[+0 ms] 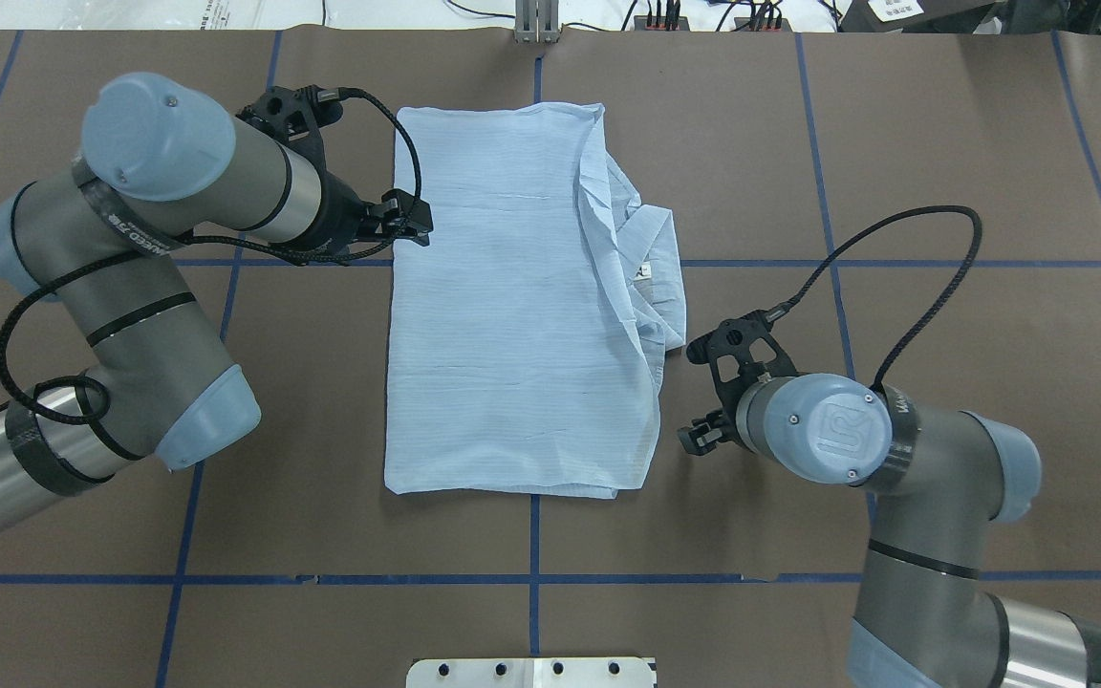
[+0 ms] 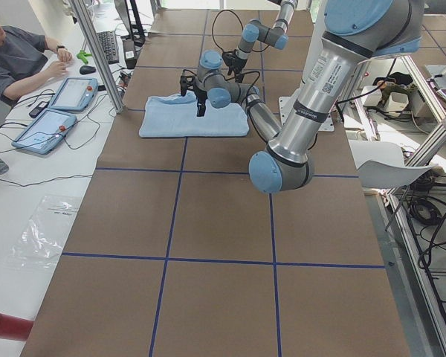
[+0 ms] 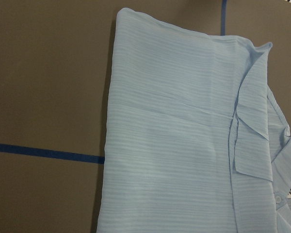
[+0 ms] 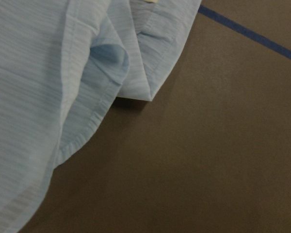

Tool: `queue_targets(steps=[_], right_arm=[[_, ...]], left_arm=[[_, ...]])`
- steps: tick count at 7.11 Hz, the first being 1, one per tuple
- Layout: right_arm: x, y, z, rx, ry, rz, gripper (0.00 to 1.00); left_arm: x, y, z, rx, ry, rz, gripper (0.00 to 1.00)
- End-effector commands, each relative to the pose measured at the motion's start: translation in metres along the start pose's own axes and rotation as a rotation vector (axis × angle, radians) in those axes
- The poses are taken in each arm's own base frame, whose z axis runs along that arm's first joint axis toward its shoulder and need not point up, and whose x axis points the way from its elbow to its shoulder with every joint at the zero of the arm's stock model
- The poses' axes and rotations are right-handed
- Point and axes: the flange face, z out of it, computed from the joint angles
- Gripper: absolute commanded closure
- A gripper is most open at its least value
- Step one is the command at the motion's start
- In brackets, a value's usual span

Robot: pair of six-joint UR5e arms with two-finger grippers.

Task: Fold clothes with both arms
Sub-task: 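Move both grippers to the shirt edge nearest the robot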

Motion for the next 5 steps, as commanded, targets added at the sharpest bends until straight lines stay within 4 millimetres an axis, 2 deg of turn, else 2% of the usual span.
queue_targets(steps=[1,2,3,4,5], right_arm=[[0.003,-0.018,-0.02,0.032,-0.023,0.002,0.0],[-0.019,-0.053,-0.027,0.068,-0.052,0.007,0.0],[-0.038,-0.076,-0.031,0.085,-0.074,0.015,0.0],[-0.041,-0.077,-0.038,0.061,-0.117,0.028,0.0],[-0.045,-0.076,-0.051,0.042,-0.167,0.056,0.0]], left_arm=[[0.001,0.0,0.0,-0.001,0.0,-0.001,0.0],[0.001,0.0,0.0,0.0,0.002,0.001,0.0],[0.002,0.001,-0.001,-0.001,0.005,0.002,0.0],[0.003,0.003,-0.004,-0.001,0.011,0.002,0.0],[0.007,0.021,0.0,-0.026,0.017,-0.017,0.0]])
